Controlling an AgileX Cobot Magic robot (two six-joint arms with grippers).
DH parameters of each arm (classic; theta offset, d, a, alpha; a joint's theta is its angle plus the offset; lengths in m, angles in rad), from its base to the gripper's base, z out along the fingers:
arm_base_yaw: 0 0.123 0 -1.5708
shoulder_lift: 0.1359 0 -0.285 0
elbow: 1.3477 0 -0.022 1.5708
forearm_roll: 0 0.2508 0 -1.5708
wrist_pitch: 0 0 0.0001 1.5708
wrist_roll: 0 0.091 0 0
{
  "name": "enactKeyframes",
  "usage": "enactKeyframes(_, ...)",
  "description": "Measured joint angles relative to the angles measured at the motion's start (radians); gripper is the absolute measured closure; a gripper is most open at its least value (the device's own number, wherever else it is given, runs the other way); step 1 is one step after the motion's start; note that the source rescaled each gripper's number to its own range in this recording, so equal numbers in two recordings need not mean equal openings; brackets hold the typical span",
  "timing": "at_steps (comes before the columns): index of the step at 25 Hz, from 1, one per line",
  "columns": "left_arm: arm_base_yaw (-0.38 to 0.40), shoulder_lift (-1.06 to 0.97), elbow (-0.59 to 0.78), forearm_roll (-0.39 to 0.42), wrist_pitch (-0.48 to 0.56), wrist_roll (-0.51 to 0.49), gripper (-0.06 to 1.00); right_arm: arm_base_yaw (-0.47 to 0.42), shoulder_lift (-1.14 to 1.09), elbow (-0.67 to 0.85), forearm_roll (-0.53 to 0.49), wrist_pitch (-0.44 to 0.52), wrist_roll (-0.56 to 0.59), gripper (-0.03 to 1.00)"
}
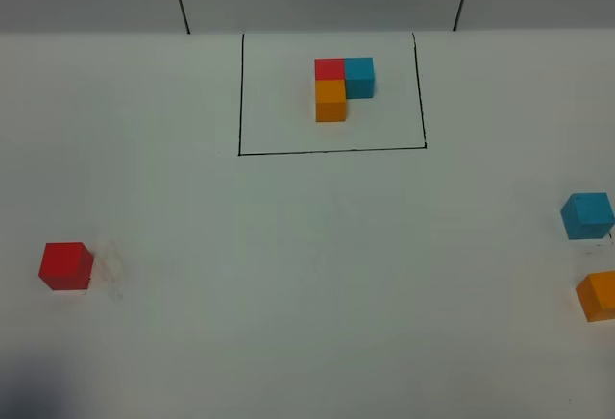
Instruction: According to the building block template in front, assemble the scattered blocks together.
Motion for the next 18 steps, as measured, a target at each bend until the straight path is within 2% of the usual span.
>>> enactKeyframes(6, 0.0, 0.413, -0.16, -0.01, -0.025, 0.016, 0.31, 0.0, 0.0, 0.0, 0.0, 0.0, 0.0, 0.97)
enactKeyframes(11, -0.001, 0.707, -0.229, -0.057, -0.085, 0.055, 0.31, 0.0, 0.0, 0.0, 0.0, 0.0, 0.0, 0.97)
enactKeyframes(18, -0.001, 0.976, -0.231, -0.241, -0.195, 0.191, 0.31, 0.0, 0.0, 0.0, 0.0, 0.0, 0.0, 0.97)
